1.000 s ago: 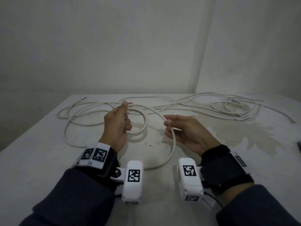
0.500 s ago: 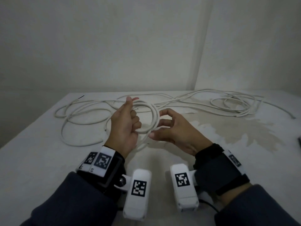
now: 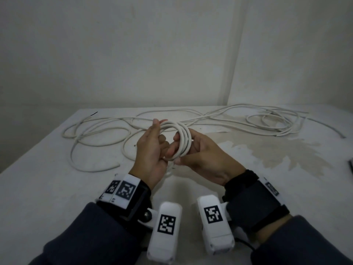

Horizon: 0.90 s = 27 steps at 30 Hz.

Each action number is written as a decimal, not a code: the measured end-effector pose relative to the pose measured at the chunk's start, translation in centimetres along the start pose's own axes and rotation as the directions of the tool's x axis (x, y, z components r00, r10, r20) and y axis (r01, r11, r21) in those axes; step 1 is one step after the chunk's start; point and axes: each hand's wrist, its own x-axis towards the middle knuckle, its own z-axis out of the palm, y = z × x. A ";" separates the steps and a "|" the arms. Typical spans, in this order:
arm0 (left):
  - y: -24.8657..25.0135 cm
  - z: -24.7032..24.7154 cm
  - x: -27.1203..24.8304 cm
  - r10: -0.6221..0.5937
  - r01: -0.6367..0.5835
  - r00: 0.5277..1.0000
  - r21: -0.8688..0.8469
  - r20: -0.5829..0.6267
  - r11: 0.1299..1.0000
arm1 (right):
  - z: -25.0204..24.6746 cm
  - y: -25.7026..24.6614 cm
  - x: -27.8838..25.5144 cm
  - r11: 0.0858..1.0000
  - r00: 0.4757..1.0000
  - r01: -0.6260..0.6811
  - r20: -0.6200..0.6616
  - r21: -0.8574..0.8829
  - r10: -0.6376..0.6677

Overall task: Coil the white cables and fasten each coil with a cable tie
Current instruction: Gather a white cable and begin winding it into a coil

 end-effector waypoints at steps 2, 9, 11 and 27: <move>-0.1 -0.2 0.2 -0.020 0.020 1.000 -0.021 0.003 1.000 | 0.1 0.1 0.0 1.000 0.999 -0.021 0.035 0.017 0.021; -0.7 -0.5 0.9 -0.098 0.098 0.995 0.008 -0.006 0.995 | 0.2 -0.6 0.0 0.980 0.993 -0.116 0.042 0.159 0.110; -0.7 -0.4 1.0 -0.116 0.116 0.993 0.001 0.012 0.993 | 0.2 -0.6 0.1 0.972 0.992 -0.127 0.021 0.199 0.126; -1.1 -0.4 1.0 -0.056 0.023 0.983 0.187 0.177 0.982 | -0.2 -0.6 1.2 0.958 0.875 0.059 -0.477 0.280 0.086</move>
